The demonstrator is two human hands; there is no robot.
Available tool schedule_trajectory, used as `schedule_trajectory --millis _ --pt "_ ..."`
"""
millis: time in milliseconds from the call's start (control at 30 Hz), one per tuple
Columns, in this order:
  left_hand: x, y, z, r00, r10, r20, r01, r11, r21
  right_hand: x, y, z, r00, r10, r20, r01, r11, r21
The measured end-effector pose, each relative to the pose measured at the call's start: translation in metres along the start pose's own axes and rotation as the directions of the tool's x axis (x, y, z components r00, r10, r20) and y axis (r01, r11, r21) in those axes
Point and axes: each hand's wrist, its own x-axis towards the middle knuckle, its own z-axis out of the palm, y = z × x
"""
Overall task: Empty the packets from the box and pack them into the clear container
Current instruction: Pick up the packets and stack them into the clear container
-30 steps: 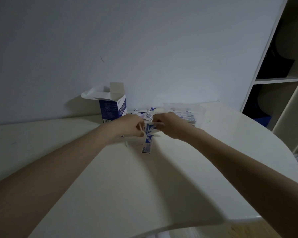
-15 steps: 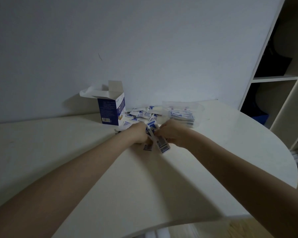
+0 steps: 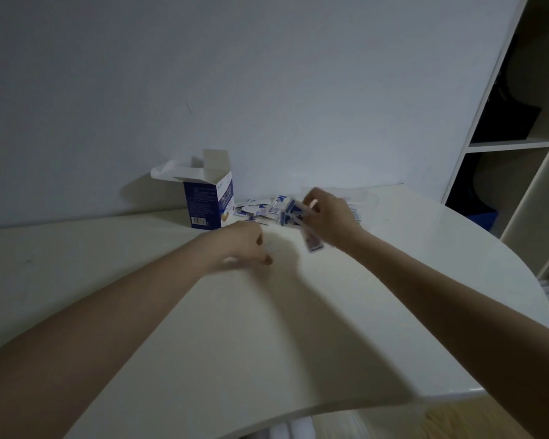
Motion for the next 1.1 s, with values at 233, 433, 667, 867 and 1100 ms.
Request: schedule_trajectory --millis 233,433,667,867,1100 --pt "-0.014 0.017 0.002 0.988 0.092 -0.125 -0.034 0.917 0.398 -0.012 0.017 0.023 0.939 -0.265 0.219 0.342 0.794 -0.503" --pt "-0.007 0.011 0.004 0.965 0.04 -0.261 0.033 0.962 0.27 -0.009 0.024 0.023 0.979 -0.092 0.184 0.142 0.95 -0.278" --pt "0.004 -0.004 -0.002 0.958 -0.243 -0.154 0.028 0.61 -0.792 -0.01 0.004 0.001 0.855 0.284 0.434 -0.518 0.459 0.722" --pt "0.01 0.007 0.004 0.97 -0.168 -0.174 0.03 0.796 -0.604 -0.013 -0.008 0.005 0.951 0.118 0.287 -0.249 0.841 0.48" --pt "0.011 0.011 -0.005 0.978 0.167 -0.122 -0.162 0.986 0.048 -0.004 -0.006 -0.004 0.913 -0.233 0.336 0.317 0.922 -0.222"
